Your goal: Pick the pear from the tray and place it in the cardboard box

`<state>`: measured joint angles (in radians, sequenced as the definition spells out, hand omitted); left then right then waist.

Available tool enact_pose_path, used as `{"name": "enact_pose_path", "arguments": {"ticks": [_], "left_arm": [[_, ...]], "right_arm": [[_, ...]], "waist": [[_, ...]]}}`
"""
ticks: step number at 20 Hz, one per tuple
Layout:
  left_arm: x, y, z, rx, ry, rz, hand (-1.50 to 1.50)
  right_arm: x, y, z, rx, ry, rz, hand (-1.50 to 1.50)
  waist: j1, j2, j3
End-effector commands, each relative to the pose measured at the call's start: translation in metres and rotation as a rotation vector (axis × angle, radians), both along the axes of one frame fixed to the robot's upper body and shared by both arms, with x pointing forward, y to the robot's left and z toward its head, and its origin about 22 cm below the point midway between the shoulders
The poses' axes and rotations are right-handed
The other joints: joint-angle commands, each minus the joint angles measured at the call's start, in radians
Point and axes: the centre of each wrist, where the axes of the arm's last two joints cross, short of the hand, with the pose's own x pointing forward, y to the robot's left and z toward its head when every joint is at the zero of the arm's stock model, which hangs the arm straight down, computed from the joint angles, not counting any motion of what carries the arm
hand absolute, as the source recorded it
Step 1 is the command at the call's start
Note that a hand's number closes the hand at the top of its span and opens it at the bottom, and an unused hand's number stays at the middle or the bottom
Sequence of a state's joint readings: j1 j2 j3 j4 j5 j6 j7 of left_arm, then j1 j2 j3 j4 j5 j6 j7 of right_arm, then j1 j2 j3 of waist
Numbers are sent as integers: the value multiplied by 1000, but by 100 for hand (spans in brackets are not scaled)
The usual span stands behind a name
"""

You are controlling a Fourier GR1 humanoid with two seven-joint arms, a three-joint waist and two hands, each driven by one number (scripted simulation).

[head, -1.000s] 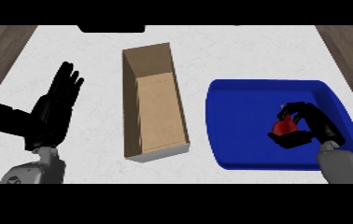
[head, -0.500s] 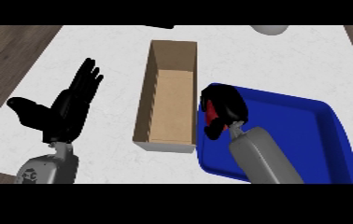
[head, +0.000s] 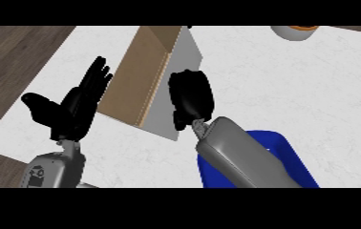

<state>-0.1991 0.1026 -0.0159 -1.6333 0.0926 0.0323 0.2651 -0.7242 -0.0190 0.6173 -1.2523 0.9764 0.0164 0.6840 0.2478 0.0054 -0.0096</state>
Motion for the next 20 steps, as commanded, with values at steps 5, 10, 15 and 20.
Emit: {"name": "enact_pose_path", "arguments": {"ticks": [5,10,15,20], "left_arm": [[6,-12,1,-14,-1,-45,0],[8,-9,-2,-14,15,-12,0],[10,-5,-3,-8,-1,2,0],[16,-10,2,-22,4,7,0]], "right_arm": [[-13,44,65,143,-221,-158,150],[-16,62,97,177,-341,-305,150],[-12,69,115,226,-365,-407,150],[-7,75,120,212,-334,-483,150]], "waist": [[-7,-3,2],[-40,-12,0],[-53,-7,0],[-70,-4,2]]}}
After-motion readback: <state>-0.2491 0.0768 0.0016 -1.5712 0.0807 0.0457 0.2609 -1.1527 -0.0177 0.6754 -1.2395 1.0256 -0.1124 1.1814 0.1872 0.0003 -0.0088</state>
